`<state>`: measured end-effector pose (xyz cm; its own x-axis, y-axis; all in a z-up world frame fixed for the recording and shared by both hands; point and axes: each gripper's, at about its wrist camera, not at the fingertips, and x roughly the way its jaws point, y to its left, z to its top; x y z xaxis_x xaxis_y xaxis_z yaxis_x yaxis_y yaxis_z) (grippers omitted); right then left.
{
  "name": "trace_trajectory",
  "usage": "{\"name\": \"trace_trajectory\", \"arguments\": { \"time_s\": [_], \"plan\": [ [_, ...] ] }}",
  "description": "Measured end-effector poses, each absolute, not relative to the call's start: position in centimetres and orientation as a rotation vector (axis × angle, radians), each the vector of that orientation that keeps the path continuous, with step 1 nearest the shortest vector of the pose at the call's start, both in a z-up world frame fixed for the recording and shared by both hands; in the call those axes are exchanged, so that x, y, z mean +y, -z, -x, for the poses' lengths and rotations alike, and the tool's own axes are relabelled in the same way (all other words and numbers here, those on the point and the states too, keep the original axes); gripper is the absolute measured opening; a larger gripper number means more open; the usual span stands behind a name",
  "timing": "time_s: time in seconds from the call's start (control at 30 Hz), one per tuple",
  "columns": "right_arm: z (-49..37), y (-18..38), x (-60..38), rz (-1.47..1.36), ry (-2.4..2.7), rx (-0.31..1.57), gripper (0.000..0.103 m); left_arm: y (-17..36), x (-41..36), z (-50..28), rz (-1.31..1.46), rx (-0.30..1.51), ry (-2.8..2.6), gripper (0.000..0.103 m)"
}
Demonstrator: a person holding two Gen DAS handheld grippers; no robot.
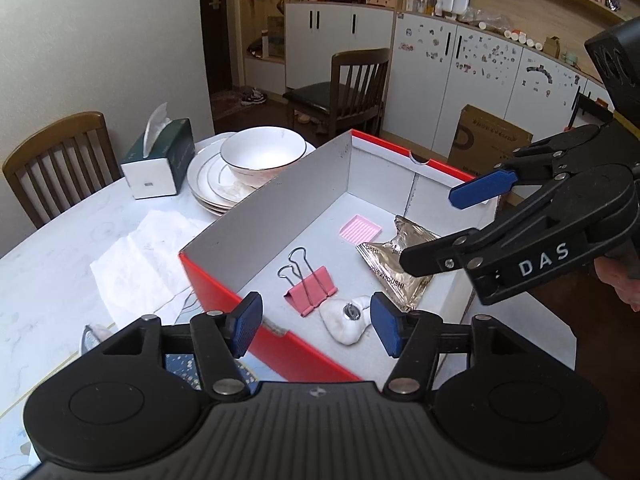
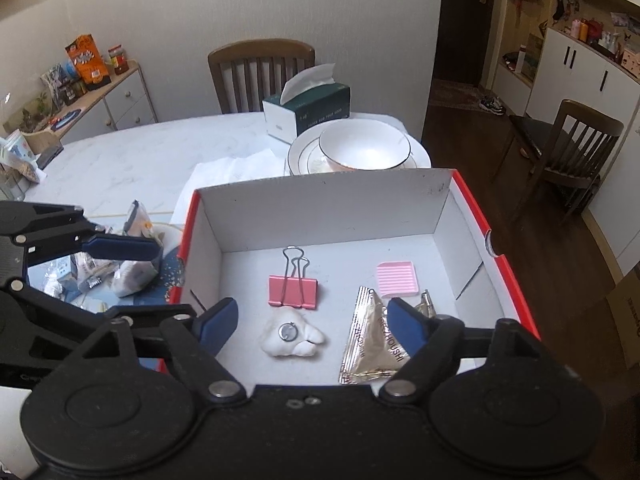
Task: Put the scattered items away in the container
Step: 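Withdraw both grippers from the box back over the scattered items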
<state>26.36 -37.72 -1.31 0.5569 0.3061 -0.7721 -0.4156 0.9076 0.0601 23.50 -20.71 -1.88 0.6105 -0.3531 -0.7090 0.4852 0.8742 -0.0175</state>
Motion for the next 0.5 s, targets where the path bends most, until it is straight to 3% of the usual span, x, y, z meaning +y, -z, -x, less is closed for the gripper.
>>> {"name": "trace_trajectory", "arguments": {
  "time_s": [0.4,0.5],
  "plan": [
    [-22.8,0.3,-36.3,0.06,-0.431,0.783,0.102,1.6,-16.4,-19.8,-0.152,0.737,0.475,0.08],
    [-21.8,0.0,-35.5,0.05,-0.432,0.758,0.102,1.7,-15.2,-19.0,-0.131,0.735,0.47,0.085]
  ]
}}
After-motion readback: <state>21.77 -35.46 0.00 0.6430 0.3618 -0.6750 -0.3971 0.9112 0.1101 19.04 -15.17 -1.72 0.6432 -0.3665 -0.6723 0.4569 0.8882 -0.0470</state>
